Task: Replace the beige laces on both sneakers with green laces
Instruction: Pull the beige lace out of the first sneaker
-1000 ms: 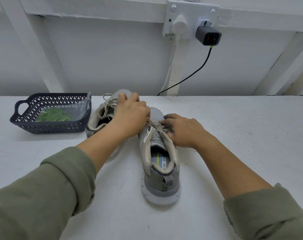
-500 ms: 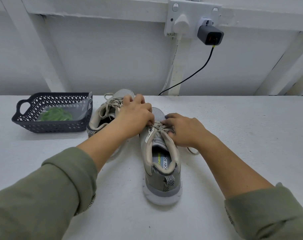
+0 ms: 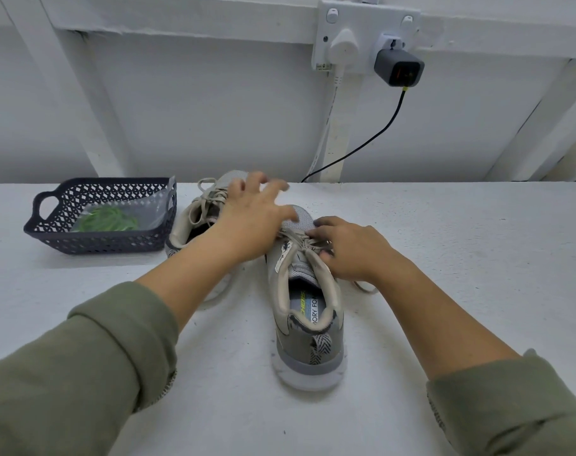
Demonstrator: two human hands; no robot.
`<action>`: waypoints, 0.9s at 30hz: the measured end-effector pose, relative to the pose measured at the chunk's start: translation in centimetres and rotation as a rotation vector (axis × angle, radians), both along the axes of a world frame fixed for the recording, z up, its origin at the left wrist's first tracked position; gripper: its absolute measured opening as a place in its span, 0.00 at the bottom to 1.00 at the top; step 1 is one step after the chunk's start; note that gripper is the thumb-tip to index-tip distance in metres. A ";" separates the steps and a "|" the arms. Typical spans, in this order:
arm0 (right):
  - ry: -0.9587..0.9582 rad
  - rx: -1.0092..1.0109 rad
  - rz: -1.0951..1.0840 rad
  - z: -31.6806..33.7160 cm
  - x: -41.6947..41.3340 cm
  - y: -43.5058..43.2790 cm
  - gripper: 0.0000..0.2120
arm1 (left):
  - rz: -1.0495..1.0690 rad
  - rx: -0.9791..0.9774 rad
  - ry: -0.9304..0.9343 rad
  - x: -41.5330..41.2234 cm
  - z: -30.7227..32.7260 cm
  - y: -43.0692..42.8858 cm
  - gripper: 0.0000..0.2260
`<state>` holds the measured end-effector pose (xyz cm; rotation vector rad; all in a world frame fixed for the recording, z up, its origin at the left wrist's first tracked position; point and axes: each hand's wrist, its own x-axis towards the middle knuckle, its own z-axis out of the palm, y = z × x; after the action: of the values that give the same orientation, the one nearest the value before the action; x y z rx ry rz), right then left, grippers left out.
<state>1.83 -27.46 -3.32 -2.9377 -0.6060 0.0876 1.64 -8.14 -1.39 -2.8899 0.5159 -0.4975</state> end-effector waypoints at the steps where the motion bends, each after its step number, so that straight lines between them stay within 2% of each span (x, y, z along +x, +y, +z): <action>1: -0.001 -0.001 0.000 0.0 0.0 0.0 0.23 | -0.047 0.030 0.043 0.0 -0.1 -0.1 0.12; 3: 0.001 -0.002 0.001 -0.1 0.0 0.0 0.23 | -0.065 0.045 0.054 0.4 -0.6 0.1 0.09; 6: 0.002 0.005 -0.002 -0.1 -0.1 -0.1 0.23 | -0.150 0.029 -0.077 0.7 -1.2 0.6 0.04; 8: 0.001 0.006 -0.003 0.0 -0.1 -0.1 0.22 | -0.169 0.005 -0.216 0.7 -1.6 1.0 0.06; 11: -0.001 -0.003 0.000 0.0 -0.1 -0.1 0.23 | -0.091 -0.027 -0.354 0.3 -1.8 1.0 0.08; 14: 0.001 -0.008 0.002 0.0 -0.1 -0.1 0.23 | 0.079 -0.011 -0.351 0.2 -1.5 1.0 0.04; 16: 0.000 -0.003 0.002 -0.1 -0.1 -0.1 0.22 | 0.318 0.081 -0.318 0.0 -0.8 0.7 0.04; 17: 0.000 0.002 0.001 -0.1 -0.1 -0.1 0.22 | 0.439 0.126 -0.288 -0.3 -0.2 0.5 0.07; 19: 0.001 0.010 0.003 -0.2 0.0 -0.1 0.22 | 0.608 0.140 -0.264 -0.2 0.0 0.1 0.19; 20: -0.001 0.011 0.003 -0.2 0.0 -0.1 0.22 | 0.598 0.132 -0.252 -0.2 0.0 0.0 0.22; 21: -0.002 0.010 0.002 -0.2 0.0 -0.1 0.22 | 0.515 0.111 -0.243 -0.2 0.1 0.0 0.21; 22: -0.001 0.010 0.001 -0.2 0.1 -0.1 0.22 | 0.359 0.066 -0.223 -0.2 0.1 0.0 0.17; 24: -0.001 0.008 -0.002 -0.3 0.1 -0.1 0.22 | 0.020 0.017 -0.056 -0.2 0.0 -0.3 0.11; 25: -0.003 0.007 -0.002 -0.3 0.1 -0.1 0.22 | -0.067 0.013 0.045 -0.2 -0.1 -0.4 0.10; 27: -0.002 0.009 0.000 -0.3 0.1 -0.1 0.22 | -0.093 0.008 0.127 0.0 -0.1 -0.5 0.09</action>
<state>1.89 -27.52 -3.57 -2.9291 -0.6046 0.0813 1.61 -8.65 -1.45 -2.9140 0.6724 -0.3250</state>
